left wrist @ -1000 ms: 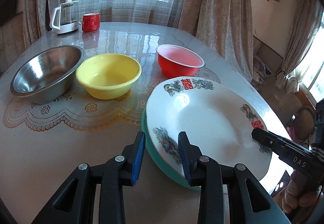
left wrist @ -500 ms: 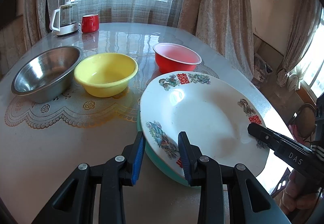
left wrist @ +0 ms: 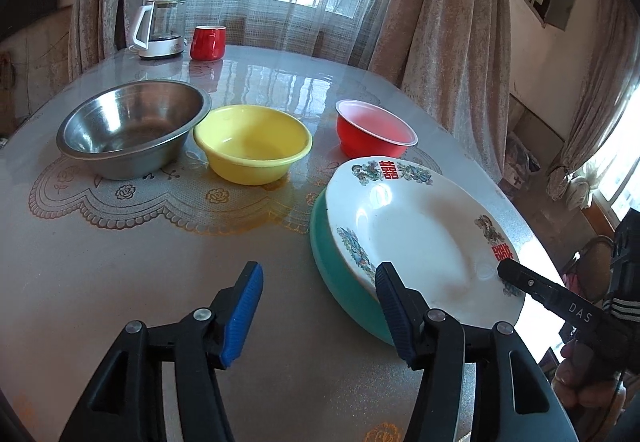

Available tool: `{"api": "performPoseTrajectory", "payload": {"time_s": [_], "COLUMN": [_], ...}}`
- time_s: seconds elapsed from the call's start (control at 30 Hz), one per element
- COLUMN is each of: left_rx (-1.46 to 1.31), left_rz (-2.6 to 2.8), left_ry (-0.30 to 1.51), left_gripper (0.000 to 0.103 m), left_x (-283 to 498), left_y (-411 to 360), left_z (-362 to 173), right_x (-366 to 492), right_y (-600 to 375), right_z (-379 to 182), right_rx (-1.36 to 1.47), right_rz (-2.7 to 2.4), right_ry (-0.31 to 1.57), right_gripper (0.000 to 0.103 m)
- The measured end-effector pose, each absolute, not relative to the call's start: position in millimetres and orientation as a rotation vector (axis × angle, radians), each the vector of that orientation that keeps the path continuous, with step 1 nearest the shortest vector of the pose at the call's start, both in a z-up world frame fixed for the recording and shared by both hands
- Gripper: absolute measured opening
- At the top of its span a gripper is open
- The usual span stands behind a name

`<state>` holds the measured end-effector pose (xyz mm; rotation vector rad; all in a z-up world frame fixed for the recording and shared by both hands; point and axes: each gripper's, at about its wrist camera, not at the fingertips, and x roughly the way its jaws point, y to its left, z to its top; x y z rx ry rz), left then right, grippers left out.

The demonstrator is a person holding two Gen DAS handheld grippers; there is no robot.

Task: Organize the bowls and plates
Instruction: 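Move the left gripper to the steel bowl rim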

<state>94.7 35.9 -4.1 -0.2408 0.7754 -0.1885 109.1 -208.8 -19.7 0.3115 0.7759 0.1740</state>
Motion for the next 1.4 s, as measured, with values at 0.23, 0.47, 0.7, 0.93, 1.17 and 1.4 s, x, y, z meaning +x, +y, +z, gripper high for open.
{"api": "performPoseTrajectory", "payload": {"time_s": [0.23, 0.47, 0.7, 0.93, 1.17, 1.4], "left_rx": [-0.273, -0.376, -0.435, -0.488, -0.486, -0.535], "left_rz": [-0.096, -0.045, 0.006, 0.022, -0.004, -0.016], "left_ry": [0.814, 0.821, 0.798, 0.798, 0.777, 0.744], "left_gripper": [0.062, 0.062, 0.062, 0.064, 0.068, 0.066], "left_x": [80.3, 69.7, 64.9, 70.6, 88.0, 117.3], "left_y": [71.4, 106.3, 142.2, 178.0, 202.9, 232.1], "left_z": [-16.5, -31.6, -36.8, -29.4, -11.9, 3.5], "right_x": [94.9, 88.3, 102.1, 132.8, 176.8, 229.9], "right_y": [-214.0, -194.8, -145.2, -85.6, -29.0, 15.4], "right_z": [-3.6, 15.3, 24.1, 26.8, 31.7, 43.1], "right_rx": [0.314, 0.292, 0.243, 0.255, 0.293, 0.262], "right_rz": [0.115, 0.191, 0.356, 0.537, 0.661, 0.677], "right_ry": [0.736, 0.712, 0.757, 0.846, 0.928, 0.934], "right_gripper": [0.043, 0.05, 0.051, 0.051, 0.051, 0.051]}}
